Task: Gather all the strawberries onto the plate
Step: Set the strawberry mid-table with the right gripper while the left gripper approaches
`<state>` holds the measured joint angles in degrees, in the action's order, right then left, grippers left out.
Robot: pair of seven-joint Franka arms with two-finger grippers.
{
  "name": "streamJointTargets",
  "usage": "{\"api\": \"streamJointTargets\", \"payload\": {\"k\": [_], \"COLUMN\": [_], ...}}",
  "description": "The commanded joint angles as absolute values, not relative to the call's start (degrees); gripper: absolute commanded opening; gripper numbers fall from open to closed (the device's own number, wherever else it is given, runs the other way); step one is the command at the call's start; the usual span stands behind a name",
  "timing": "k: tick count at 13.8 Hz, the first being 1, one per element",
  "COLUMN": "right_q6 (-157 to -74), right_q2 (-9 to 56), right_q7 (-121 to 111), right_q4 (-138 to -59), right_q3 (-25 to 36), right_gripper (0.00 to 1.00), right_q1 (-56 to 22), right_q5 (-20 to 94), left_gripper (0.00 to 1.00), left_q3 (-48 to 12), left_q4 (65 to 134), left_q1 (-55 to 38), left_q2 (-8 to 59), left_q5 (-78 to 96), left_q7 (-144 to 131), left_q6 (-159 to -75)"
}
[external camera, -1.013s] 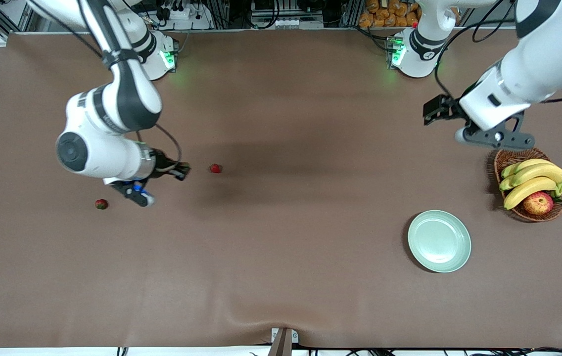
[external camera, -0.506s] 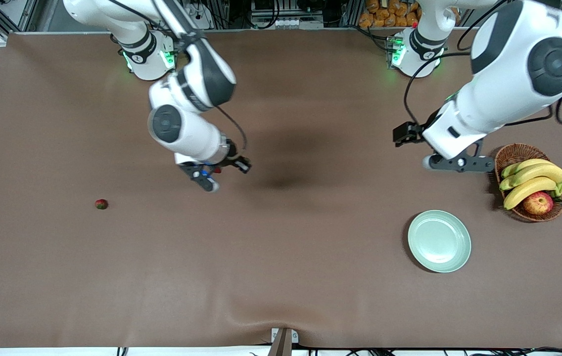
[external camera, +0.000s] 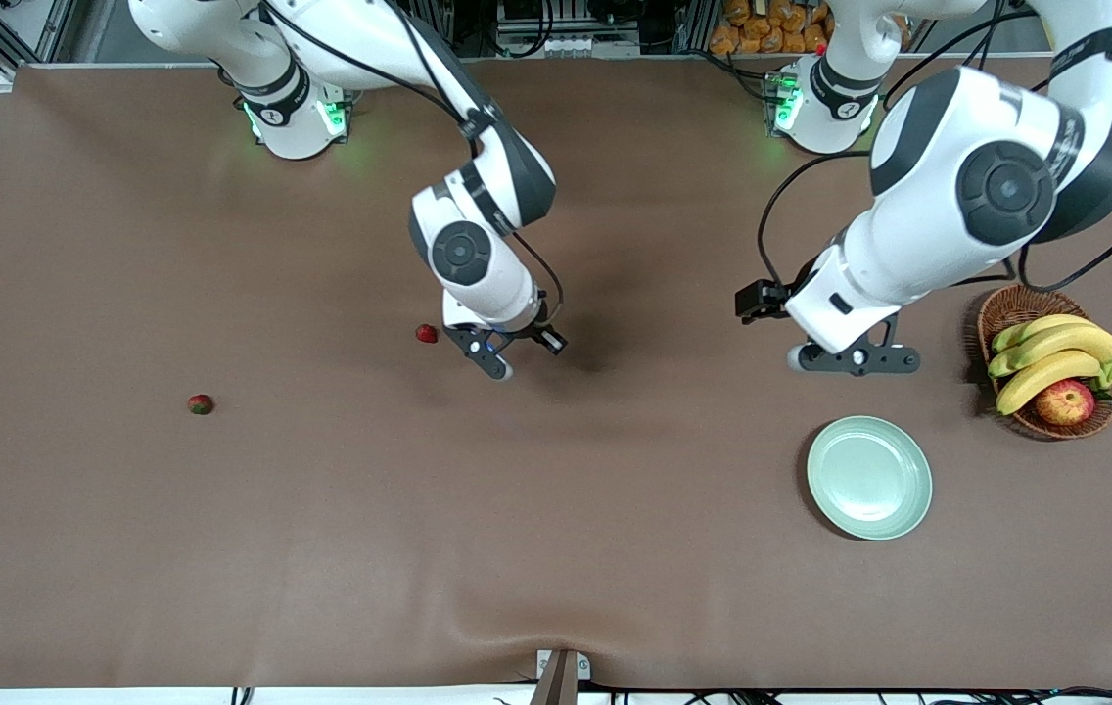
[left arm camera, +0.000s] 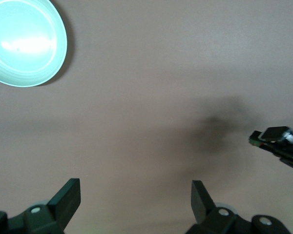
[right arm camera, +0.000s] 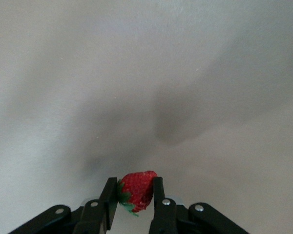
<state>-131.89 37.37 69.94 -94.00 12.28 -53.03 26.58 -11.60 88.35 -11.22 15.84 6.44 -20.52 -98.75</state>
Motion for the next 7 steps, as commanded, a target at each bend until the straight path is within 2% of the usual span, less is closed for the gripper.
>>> {"api": "streamJointTargets", "payload": {"k": [1,3,5,6,7], "right_q6": [-133.24,-133.77,-133.77,-133.6,-133.42], "right_q2": [40.51,41.39,41.92,42.36,42.36], "right_q7": [72.33,72.68,72.69,72.69,72.69], "right_q4": [-92.11,-92.2,-92.28,-92.29,-92.29], "right_q3": [13.18,13.18,13.18,13.18,13.18], "right_gripper": [0.0,0.0,0.08,0.32,0.79], "right_q1": [-54.75,-55.63,-55.81,-55.81,-55.81], "right_q5": [27.51,27.51,27.51,27.51,27.51], "left_gripper": [1.0,1.0,1.0,1.0,1.0], "left_q3": [-11.51,-11.51,-11.43,-11.43,-11.43], "left_q4": [87.54,87.89,88.24,88.33,88.33], "left_q1": [-11.78,-11.95,-13.0,-13.09,-13.18], "left_q2": [17.75,18.8,19.77,19.95,20.39], "left_q5": [6.59,6.59,6.59,6.5,6.5], "left_q7": [-21.53,-21.53,-21.53,-21.53,-21.53], "left_q6": [-100.27,-102.91,-105.02,-105.73,-105.82]}}
